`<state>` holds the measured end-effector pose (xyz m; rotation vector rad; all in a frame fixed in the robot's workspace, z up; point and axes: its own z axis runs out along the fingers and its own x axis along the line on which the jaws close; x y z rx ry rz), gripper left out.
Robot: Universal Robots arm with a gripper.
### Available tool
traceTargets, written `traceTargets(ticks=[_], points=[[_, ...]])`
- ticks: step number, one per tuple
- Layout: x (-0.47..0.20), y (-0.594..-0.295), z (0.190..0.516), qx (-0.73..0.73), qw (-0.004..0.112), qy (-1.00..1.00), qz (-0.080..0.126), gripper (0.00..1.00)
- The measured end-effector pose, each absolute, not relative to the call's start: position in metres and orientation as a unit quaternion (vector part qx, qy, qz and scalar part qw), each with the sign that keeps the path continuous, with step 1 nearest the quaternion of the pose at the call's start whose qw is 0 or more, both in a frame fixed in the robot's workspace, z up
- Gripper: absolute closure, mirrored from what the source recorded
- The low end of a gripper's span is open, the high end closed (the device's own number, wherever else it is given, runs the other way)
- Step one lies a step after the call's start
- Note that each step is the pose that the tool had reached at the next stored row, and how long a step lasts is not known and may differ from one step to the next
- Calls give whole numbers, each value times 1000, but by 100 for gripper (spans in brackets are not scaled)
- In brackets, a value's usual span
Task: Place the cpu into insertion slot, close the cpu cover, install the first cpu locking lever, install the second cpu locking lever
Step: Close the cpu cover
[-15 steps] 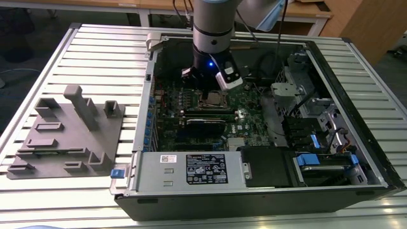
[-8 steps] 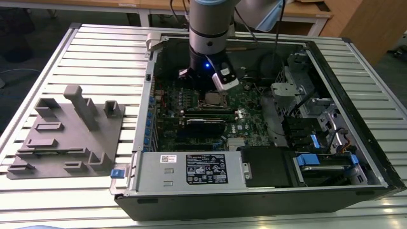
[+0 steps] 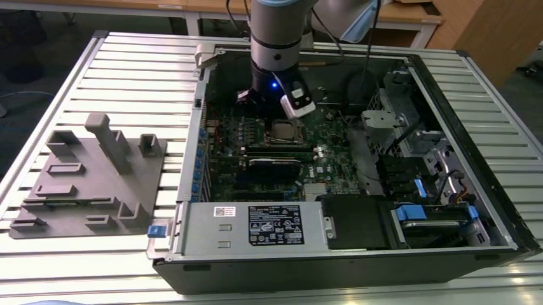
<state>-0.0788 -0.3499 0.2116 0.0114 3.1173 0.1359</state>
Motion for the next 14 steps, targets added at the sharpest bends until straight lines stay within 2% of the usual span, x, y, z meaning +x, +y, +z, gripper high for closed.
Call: traceTargets(ticks=[14], points=[[-73, -350, 200, 4, 11, 999, 44, 89]])
